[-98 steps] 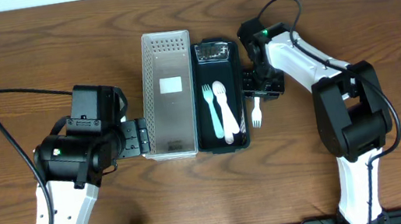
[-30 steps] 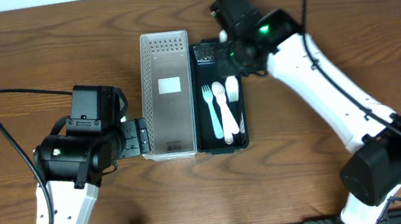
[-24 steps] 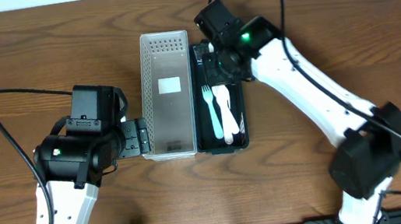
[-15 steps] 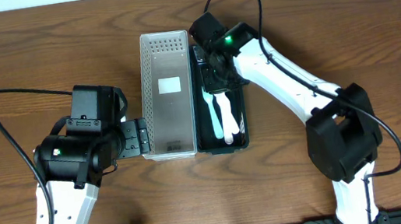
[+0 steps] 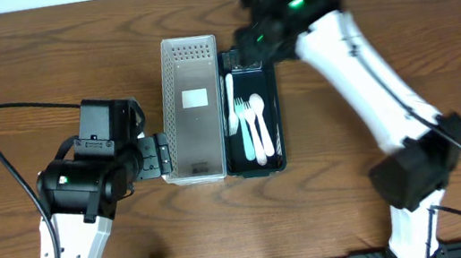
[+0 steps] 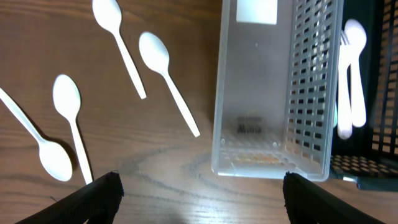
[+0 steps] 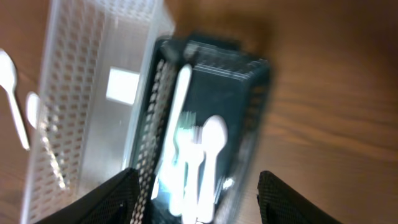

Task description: Pack container

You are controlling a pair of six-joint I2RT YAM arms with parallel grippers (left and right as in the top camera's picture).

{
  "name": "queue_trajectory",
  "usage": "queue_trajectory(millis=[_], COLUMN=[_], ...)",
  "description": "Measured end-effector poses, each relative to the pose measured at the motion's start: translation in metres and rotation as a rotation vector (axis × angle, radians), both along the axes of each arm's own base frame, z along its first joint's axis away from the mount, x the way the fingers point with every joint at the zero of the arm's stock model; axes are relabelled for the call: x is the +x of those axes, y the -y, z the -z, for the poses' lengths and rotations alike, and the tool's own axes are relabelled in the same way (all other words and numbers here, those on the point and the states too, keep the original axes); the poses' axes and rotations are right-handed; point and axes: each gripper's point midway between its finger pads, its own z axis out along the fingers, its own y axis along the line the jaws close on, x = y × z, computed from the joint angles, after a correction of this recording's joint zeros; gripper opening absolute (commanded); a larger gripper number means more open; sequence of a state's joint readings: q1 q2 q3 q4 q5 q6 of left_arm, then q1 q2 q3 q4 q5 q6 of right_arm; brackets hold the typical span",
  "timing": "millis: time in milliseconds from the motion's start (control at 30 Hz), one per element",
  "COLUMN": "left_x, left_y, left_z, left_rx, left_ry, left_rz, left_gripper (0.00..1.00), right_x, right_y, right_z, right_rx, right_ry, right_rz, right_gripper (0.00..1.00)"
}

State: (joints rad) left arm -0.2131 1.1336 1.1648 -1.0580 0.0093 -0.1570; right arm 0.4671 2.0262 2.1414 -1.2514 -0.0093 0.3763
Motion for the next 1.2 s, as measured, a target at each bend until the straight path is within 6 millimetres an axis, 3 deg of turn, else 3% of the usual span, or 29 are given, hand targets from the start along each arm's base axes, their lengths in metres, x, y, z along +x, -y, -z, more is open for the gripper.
queue_trajectory(millis=[100, 133, 167, 233, 267, 367, 467, 567, 700, 833, 867, 1033, 1200], left_x=[0.008, 0.012, 0.017, 0.024, 0.030, 0.047, 0.070, 0.089, 0.111, 0.123, 0.125, 0.126, 0.127], left_y=[-0.004, -0.005, -0.006, -0.010, -0.013, -0.022, -0.031, -0.038, -0.050, -0.059, -0.059, -0.052, -0.033], left_z=[-0.004, -0.006, -0.008, -0.009, -0.008, 0.000, 0.018, 0.038, 0.068, 0.100, 0.108, 0.133, 0.139], left_rx=[0.019, 0.027, 0.031, 0.039, 0.042, 0.046, 0.035, 0.031, 0.037, 0.036, 0.039, 0.038, 0.015], left_ry=[0.039, 0.056, 0.074, 0.097, 0.102, 0.100, 0.077, 0.050, 0.017, -0.037, -0.052, -0.112, -0.121], left_rz=[-0.014, -0.021, -0.025, -0.041, -0.055, -0.093, -0.128, -0.150, -0.178, -0.200, -0.196, -0.162, -0.105], left_gripper=[0.86, 0.86, 0.86, 0.86, 0.85, 0.84, 0.79, 0.65, 0.51, 0.11, 0.06, 0.06, 0.06], right_x=[0.010, 0.011, 0.011, 0.009, 0.005, -0.007, -0.023, -0.037, -0.042, -0.042, -0.041, -0.041, -0.040], right_y=[0.045, 0.065, 0.088, 0.129, 0.159, 0.224, 0.276, 0.311, 0.328, 0.328, 0.326, 0.324, 0.323], right_z=[-0.049, -0.063, -0.075, -0.090, -0.095, -0.096, -0.088, -0.084, -0.083, -0.083, -0.083, -0.083, -0.083], right_rx=[0.026, 0.030, 0.029, 0.022, 0.011, -0.022, -0.059, -0.078, -0.063, -0.045, -0.040, -0.035, -0.033], right_ry=[0.094, 0.122, 0.143, 0.163, 0.165, 0.132, 0.076, 0.038, 0.032, 0.031, 0.032, 0.032, 0.032], right_rz=[0.090, 0.134, 0.183, 0.276, 0.339, 0.489, 0.600, 0.666, 0.688, 0.678, 0.674, 0.658, 0.652], right_gripper=[0.66, 0.72, 0.78, 0.80, 0.81, 0.82, 0.81, 0.80, 0.78, 0.77, 0.77, 0.77, 0.76])
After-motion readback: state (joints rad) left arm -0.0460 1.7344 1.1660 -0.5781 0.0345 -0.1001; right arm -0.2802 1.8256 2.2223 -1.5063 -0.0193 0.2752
